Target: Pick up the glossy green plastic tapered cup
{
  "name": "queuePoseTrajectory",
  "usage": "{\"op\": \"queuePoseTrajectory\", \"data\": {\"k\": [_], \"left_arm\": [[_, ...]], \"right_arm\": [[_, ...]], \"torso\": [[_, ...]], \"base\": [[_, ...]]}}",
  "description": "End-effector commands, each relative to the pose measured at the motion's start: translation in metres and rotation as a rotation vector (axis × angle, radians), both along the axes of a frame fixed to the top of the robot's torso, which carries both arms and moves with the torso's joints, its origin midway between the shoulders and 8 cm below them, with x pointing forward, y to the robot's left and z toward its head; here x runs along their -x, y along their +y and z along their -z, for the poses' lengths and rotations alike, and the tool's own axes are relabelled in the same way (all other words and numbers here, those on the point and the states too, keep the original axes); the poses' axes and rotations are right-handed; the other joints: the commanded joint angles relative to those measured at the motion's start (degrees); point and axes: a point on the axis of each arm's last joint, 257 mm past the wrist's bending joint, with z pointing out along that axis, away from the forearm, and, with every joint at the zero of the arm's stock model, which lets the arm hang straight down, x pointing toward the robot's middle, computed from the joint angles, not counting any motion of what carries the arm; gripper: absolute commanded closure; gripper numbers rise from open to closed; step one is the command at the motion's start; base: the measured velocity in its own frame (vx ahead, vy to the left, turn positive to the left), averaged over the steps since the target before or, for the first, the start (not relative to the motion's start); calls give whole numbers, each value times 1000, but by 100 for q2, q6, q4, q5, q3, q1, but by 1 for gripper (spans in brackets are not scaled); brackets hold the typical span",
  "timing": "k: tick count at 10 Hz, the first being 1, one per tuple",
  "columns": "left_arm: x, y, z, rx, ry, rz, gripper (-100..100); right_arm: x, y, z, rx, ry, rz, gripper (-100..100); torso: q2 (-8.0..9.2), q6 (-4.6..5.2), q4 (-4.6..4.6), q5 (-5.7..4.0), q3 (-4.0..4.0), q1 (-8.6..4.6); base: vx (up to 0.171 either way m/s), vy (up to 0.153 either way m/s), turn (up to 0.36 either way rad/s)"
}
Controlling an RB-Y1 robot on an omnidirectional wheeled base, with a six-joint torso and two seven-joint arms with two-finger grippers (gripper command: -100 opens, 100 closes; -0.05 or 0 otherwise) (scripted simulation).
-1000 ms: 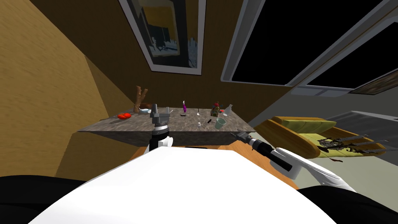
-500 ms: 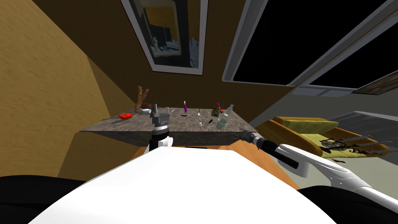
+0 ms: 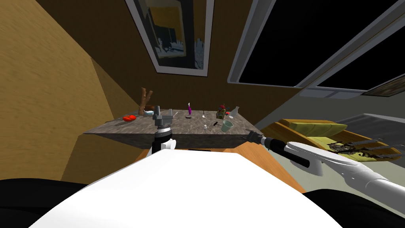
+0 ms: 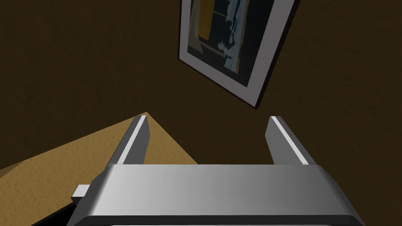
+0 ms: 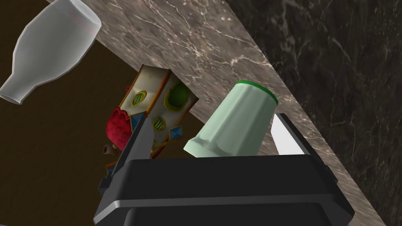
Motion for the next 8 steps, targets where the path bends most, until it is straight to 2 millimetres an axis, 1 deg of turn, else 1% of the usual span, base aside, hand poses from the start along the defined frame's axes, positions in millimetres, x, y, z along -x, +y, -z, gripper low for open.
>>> {"op": "queuePoseTrajectory", "data": {"k": [1,2,3,4,5,6,7,8], "left_arm": [[0,0,0,0,0,0,0],[0,0,0,0,0,0,0],[0,0,0,0,0,0,0],[0,0,0,0,0,0,0],[0,0,0,0,0,0,0],[0,0,0,0,0,0,0],[0,0,0,0,0,0,0],[0,0,0,0,0,0,0]], "right_arm": [[-4,-5,-4,62,15,-42,-100],[-3,-16,-6,132,28,-77,-100],[-7,-15,-10,151,35,-98,-100],[-8,-25,-12,218,49,-135,-100],[-12,-24,-15,235,55,-154,-100],[-13,-32,-18,297,69,-193,-100],[-16,-31,-21,313,74,-210,-100],[-19,-38,-24,374,89,-252,-100]], "torso": [[0,0,0,0,0,0],[0,0,0,1,0,1],[-2,0,0,1,-1,4],[0,0,0,1,0,1],[1,0,0,0,0,3],[0,0,0,0,0,0],[-2,-1,0,1,-1,5],[-2,1,0,0,-1,1]], "base": [[3,50,4],[10,58,18],[3,49,6],[0,55,14],[3,46,7],[7,60,18],[9,49,9],[10,56,19]]}}
